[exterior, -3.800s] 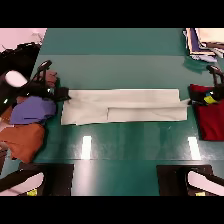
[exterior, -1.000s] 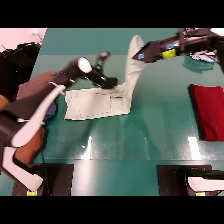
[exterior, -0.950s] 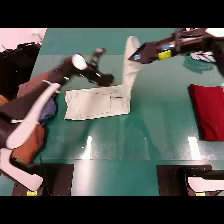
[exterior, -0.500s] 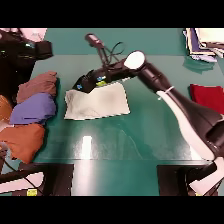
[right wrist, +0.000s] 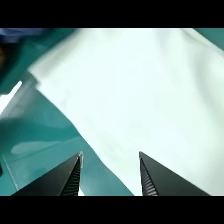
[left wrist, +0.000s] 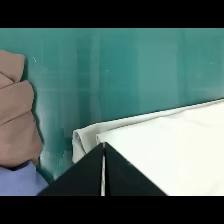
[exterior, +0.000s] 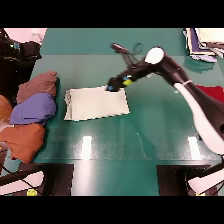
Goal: Fold the shirts.
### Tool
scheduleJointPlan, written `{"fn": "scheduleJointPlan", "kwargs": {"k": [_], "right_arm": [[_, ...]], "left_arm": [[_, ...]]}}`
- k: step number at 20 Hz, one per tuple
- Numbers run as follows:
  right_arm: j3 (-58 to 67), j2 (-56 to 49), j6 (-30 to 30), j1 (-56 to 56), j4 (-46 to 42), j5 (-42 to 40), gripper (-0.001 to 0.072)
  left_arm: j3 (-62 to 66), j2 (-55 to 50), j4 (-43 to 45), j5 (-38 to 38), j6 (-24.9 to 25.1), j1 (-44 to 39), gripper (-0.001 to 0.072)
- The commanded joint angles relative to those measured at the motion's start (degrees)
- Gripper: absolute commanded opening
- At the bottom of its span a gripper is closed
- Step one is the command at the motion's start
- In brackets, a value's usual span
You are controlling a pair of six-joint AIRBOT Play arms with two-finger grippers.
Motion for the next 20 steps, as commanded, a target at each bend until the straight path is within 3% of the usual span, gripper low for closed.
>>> {"fn": "scheduleJointPlan", "kwargs": {"k": [1, 2, 3, 10, 14, 16, 17, 18, 19, 20], "right_arm": [[-17.4, 5.9, 3.8, -10.2, -0.6, -4.1, 0.0443], [-21.4, 6.4, 3.8, -12.4, 1.3, -6.1, 0.0606], [-24.9, 6.4, 3.8, -14.1, 4.6, -7.7, 0.0641], [-28.1, -2.0, -1.9, -11.6, 22.7, -11.6, 0.0628], [-17.8, -8.7, -1.9, -5.9, 22.8, -10.5, 0.0624], [-11.8, -12.0, -1.9, -3.7, 22.8, -10.5, 0.0524], [-9.5, -13.3, -1.9, -3.1, 22.8, -10.5, 0.0520], [-7.4, -14.2, -1.9, -2.7, 22.7, -10.4, 0.0445], [-5.4, -14.8, -1.9, -2.6, 22.3, -9.7, 0.0091], [-3.8, -15.1, -1.9, -2.6, 22.1, -9.5, 0.0017]], "left_arm": [[0.0, 0.1, -0.6, -0.5, 0.2, 0.2, 0.0028], [-0.1, 0.0, -1.4, -0.4, 0.2, 0.2, 0.0027], [-0.1, -0.1, -2.0, -0.4, 0.2, 0.1, 0.0027], [-0.2, -0.1, -2.1, 2.5, 0.2, -4.8, 0.0027], [-0.2, -0.1, -2.1, 3.5, 0.2, -8.5, 0.0027], [-0.2, -0.1, -2.1, 3.5, 0.2, -10.2, 0.0027], [-0.2, -0.1, -2.1, 3.3, 0.2, -10.9, 0.0027], [-0.2, -0.1, -2.3, 2.8, 0.2, -11.4, 0.0027], [-0.2, -0.1, -2.1, 2.6, 0.2, -11.9, 0.0027], [-0.2, -0.1, -2.3, 2.6, 0.2, -12.3, 0.0027]]}}
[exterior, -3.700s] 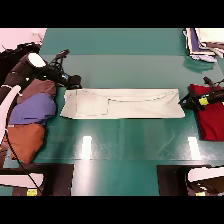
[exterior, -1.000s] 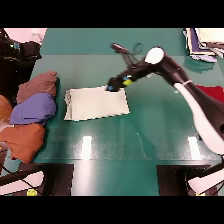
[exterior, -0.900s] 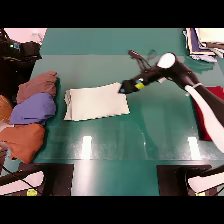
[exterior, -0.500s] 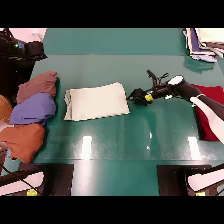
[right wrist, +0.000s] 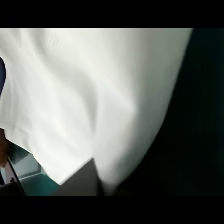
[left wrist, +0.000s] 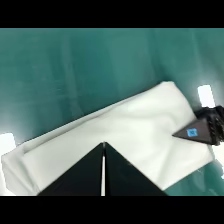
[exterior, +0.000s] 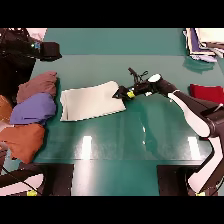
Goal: Fold the shirts.
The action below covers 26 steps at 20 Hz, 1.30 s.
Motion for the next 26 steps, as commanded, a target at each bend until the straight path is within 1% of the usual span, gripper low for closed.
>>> {"fn": "scheduleJointPlan", "kwargs": {"k": [1, 3, 5, 7, 9, 11, 13, 17, 20, 22, 26], "right_arm": [[7.1, -2.3, -0.3, 0.9, -0.7, 1.1, 0.0017], [10.3, -1.6, 0.1, -0.5, -3.2, 2.7, 0.0016], [11.3, 1.6, 1.8, -3.8, -7.1, 3.0, 0.0016], [10.8, 6.6, 3.7, -8.8, -13.5, 3.0, 0.0016], [8.2, 13.0, 6.6, -15.9, -20.1, 3.0, 0.0016], [4.9, 19.3, 8.6, -24.1, -24.7, 2.6, 0.0016], [0.8, 25.7, 11.1, -34.1, -28.0, 0.3, 0.0016], [-6.9, 33.9, 12.7, -53.0, -27.7, -4.6, 0.0016], [-10.7, 36.0, 12.7, -62.6, -27.4, -5.4, 0.0016], [-11.2, 36.0, 12.7, -65.3, -27.3, -5.2, 0.0016], [-8.0, 36.0, 12.7, -64.7, -27.3, -4.7, 0.0016]], "left_arm": [[0.0, 0.0, 0.0, -0.4, -0.1, -2.2, 0.0027], [0.0, 0.0, -0.1, -0.4, -0.1, -3.7, 0.0027], [0.0, 0.0, -0.1, -0.4, -0.1, -5.6, 0.0027], [0.0, 0.0, -0.1, -0.2, -0.1, -7.7, 0.0027], [0.0, 0.0, 0.0, 0.0, 0.0, -9.6, 0.0027], [0.0, 0.0, 0.0, 0.5, 0.0, -11.1, 0.0027], [0.0, 0.0, 0.0, 1.4, -0.1, -11.9, 0.0027], [0.0, 0.0, -0.2, 3.3, -0.7, -12.2, 0.0027], [0.0, 0.0, -0.3, 5.3, -2.1, -12.2, 0.0027], [0.0, 0.0, -0.4, 6.3, -2.1, -12.2, 0.0027], [0.0, 0.0, -0.6, 6.7, -2.1, -12.2, 0.0027]]}}
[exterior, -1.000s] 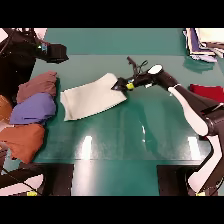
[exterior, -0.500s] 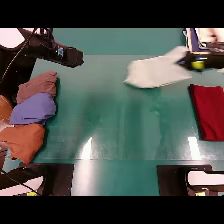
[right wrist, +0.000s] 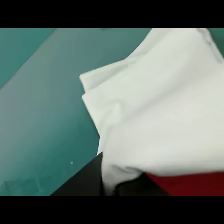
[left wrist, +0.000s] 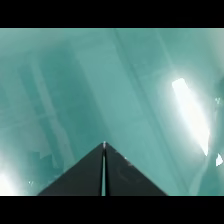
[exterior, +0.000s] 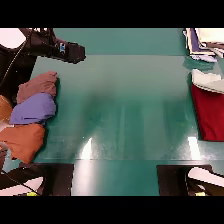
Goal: Fold the shirts.
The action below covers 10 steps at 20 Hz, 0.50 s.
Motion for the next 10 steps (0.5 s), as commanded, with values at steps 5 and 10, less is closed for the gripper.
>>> {"fn": "scheduleJointPlan", "kwargs": {"k": [5, 10], "right_arm": [[11.4, 0.5, 0.3, 0.9, -0.3, 7.8, 0.0016], [13.1, 1.6, 2.2, -1.3, -0.7, 15.5, 0.0016]], "left_arm": [[0.0, 0.0, -0.1, 0.8, -0.1, 0.0, 0.0027], [0.0, 0.0, -0.1, -0.2, -0.1, 0.0, 0.0028]]}}
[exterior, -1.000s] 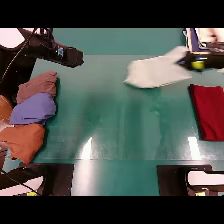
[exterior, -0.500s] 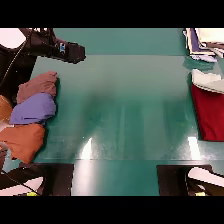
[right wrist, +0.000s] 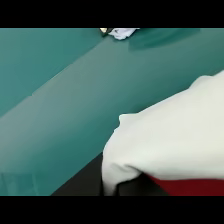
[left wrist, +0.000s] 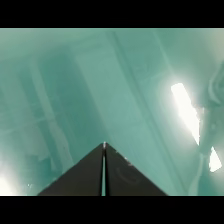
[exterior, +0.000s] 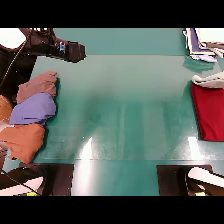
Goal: Fold the shirts.
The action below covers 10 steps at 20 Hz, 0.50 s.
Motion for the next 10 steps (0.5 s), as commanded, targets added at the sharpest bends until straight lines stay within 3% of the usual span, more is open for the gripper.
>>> {"fn": "scheduleJointPlan", "kwargs": {"k": [1, 6, 9, 10], "right_arm": [[-0.6, 2.1, 0.9, -1.8, -0.2, 4.7, 0.0016], [-13.5, 11.5, 0.8, -6.9, -1.8, 4.9, 0.0016], [-22.5, 17.6, 0.8, -9.2, -12.2, 6.9, 0.0019], [-25.3, 19.4, 0.9, -9.9, -15.2, 8.1, 0.0062]], "left_arm": [[0.0, 0.0, 0.0, -1.0, 0.0, 0.0, 0.0028], [0.0, 0.0, 0.0, -1.0, 0.5, 0.0, 0.0028], [0.0, 0.0, 0.0, -1.0, 0.5, 0.0, 0.0028], [0.0, 0.0, 0.0, -1.0, 0.6, 0.0, 0.0028]]}}
